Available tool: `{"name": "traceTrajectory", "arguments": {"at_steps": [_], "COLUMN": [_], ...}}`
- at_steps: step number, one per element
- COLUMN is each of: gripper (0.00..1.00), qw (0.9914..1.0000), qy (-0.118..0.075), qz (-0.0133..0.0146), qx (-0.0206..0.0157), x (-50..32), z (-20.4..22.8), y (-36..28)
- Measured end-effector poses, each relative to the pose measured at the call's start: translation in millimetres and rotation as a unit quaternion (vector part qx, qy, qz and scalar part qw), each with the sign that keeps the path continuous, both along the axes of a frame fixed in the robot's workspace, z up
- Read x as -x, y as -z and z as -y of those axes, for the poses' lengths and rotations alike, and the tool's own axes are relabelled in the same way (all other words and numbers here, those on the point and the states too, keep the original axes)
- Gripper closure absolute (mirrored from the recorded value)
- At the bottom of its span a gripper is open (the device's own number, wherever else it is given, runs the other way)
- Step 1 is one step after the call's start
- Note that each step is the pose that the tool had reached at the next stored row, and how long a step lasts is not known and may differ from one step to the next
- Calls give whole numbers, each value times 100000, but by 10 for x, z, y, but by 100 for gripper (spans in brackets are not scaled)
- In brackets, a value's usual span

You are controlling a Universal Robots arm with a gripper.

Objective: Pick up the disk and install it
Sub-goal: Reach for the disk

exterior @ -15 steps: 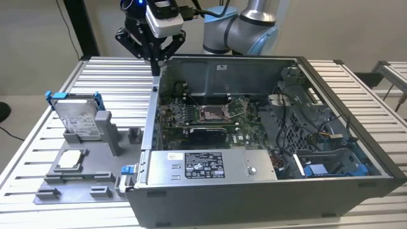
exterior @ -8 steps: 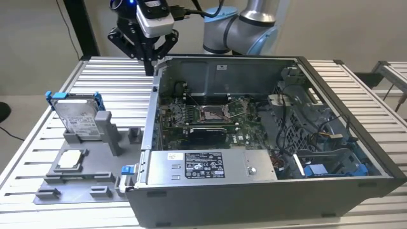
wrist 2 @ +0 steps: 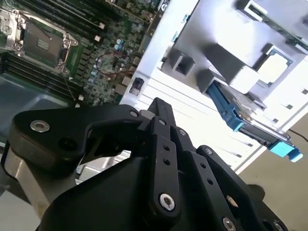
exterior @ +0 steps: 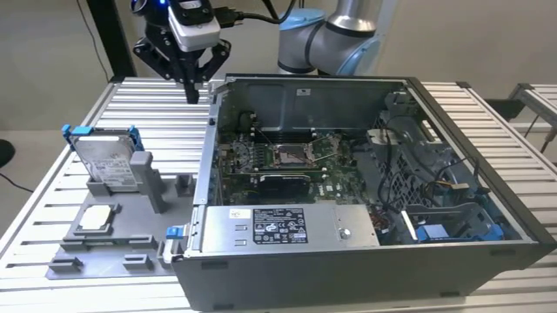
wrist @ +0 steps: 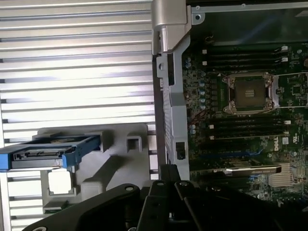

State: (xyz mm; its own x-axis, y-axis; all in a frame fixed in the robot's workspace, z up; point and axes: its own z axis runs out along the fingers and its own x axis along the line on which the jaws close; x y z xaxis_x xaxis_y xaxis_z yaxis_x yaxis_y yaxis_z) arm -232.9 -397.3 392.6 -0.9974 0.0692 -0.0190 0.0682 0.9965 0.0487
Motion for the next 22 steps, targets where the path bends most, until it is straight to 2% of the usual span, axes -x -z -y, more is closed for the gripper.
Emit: {"name": "traceTrajectory", "arguments": {"at_steps": [22], "gripper": [100], "qw": [100000], "qy": [5], "qz": [0], "qx": [1], "x": [534], "z": [0], "y": [0]}}
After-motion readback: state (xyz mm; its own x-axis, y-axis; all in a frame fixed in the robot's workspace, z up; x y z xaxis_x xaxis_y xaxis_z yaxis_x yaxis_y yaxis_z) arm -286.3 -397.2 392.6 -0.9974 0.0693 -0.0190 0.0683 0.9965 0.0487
